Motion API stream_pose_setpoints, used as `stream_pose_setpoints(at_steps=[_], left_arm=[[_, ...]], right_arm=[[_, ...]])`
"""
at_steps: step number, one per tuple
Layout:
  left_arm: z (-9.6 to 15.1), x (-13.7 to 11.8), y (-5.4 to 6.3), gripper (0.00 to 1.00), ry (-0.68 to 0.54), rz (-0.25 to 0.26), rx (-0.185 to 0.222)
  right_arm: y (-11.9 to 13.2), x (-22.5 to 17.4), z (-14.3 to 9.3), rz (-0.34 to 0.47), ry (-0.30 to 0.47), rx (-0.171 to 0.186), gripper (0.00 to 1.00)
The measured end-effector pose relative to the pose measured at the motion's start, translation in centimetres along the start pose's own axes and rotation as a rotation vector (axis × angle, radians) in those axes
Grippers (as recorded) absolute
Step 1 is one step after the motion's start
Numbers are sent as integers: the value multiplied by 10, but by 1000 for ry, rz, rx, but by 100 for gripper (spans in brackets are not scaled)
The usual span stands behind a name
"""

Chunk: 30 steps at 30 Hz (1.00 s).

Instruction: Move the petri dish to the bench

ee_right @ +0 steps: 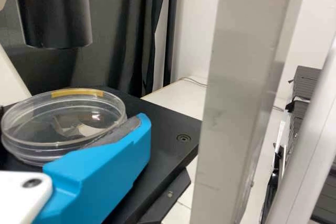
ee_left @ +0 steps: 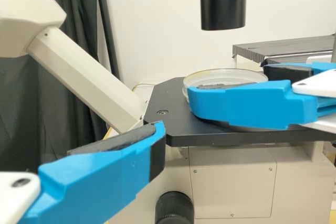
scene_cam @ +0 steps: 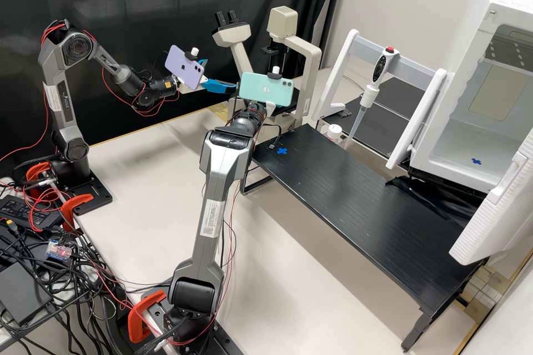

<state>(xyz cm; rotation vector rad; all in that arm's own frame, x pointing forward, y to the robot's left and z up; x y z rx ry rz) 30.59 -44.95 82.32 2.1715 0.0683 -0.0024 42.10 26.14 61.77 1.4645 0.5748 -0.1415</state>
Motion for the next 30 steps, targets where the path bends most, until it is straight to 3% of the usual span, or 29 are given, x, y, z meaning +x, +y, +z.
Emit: stream_pose_setpoints(at_steps=[30], left_arm=[[0, 0, 0, 100, 0, 0, 0]], right_arm=[[-2, -5, -1, -15, 5, 7, 0]])
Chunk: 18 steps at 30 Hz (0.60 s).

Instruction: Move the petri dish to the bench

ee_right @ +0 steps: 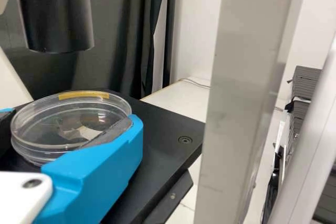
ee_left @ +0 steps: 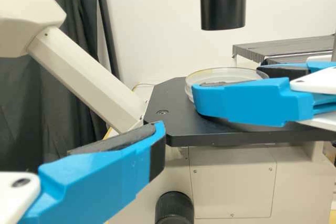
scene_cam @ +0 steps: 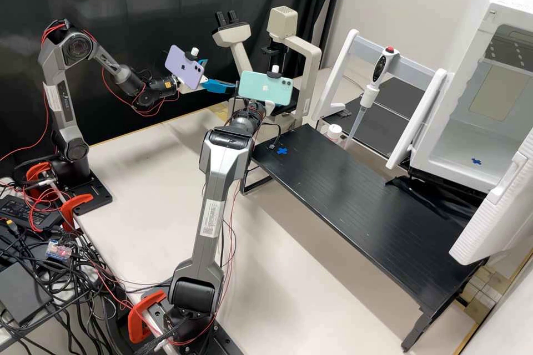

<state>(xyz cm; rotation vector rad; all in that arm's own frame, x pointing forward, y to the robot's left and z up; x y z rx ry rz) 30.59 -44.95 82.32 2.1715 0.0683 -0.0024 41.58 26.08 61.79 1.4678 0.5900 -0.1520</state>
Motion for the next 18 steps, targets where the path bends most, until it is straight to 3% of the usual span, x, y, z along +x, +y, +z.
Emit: stream_pose_setpoints(at_steps=[11, 18], left_arm=[[0, 0, 0, 100, 0, 0, 0], [0, 0, 0, 100, 0, 0, 0]], right_arm=[[9, -38, -20, -3, 56, -33, 0], [15, -61, -27, 51, 95, -38, 0]])
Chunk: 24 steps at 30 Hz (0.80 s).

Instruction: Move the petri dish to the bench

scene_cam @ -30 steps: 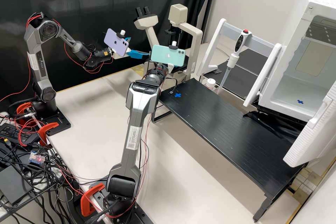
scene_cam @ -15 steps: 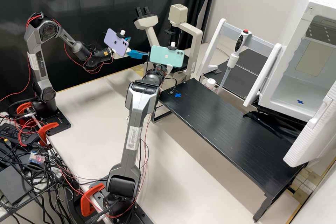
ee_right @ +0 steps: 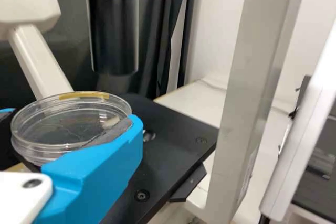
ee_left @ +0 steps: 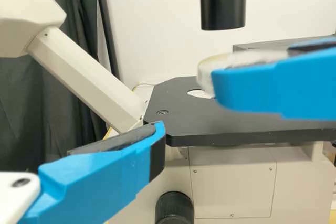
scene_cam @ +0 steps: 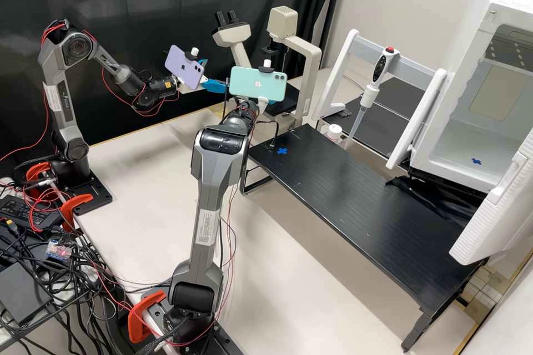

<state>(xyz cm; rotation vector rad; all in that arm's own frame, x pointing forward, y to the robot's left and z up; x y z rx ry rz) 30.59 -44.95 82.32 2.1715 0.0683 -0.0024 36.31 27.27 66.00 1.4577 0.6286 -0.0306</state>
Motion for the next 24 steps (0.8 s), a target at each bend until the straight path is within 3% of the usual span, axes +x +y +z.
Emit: stream_pose_setpoints(at_steps=[8, 15, 20, 24], left_arm=[[0, 0, 0, 100, 0, 0, 0], [0, 0, 0, 100, 0, 0, 0], [0, 0, 0, 100, 0, 0, 0], [0, 0, 0, 100, 0, 0, 0]], right_arm=[[-1, -24, 7, 21, -6, -8, 0], [-5, -69, 18, -1, -2, -75, 0], [7, -109, 34, 42, 16, -147, 0], [15, -130, 45, 82, 4, -123, 0]])
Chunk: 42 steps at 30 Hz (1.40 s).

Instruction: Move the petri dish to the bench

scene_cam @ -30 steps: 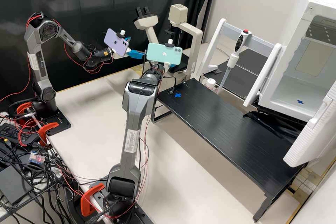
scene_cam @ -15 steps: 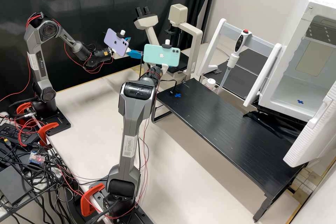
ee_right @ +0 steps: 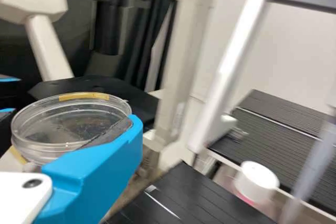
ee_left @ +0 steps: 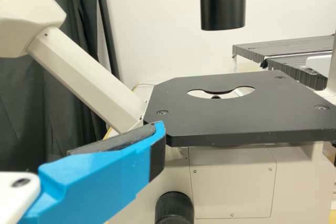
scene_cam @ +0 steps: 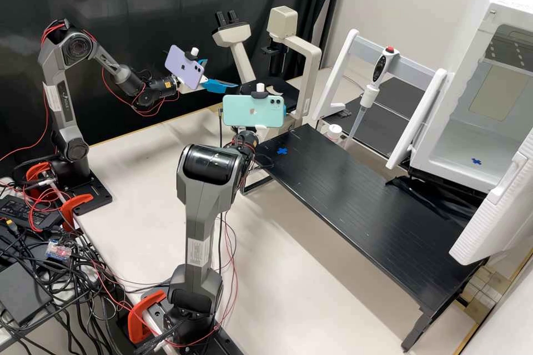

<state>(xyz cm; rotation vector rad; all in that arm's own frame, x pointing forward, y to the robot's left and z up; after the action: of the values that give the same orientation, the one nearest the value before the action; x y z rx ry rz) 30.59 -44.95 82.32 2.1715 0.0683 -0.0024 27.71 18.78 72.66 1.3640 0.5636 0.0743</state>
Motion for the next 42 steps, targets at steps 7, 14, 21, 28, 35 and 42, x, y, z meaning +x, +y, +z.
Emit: stream_pose_setpoints(at_steps=[7, 14, 21, 28, 35, 42], left_arm=[[0, 0, 0, 100, 0, 0, 0], [0, 0, 0, 100, 0, 0, 0], [0, 0, 0, 100, 0, 0, 0], [0, 0, 0, 100, 0, 0, 0], [0, 0, 0, 100, 0, 0, 0], [0, 0, 0, 100, 0, 0, 0]], right_arm=[[3, -34, 28, 18, -26, 25, 0], [-4, -54, 54, 3, -82, 61, 0], [-11, -67, 70, -3, -109, 91, 0], [-14, -72, 75, 18, -103, 101, 100], [-17, -75, 76, 19, -98, 100, 100], [-17, -88, 74, 21, -84, 90, 100]])
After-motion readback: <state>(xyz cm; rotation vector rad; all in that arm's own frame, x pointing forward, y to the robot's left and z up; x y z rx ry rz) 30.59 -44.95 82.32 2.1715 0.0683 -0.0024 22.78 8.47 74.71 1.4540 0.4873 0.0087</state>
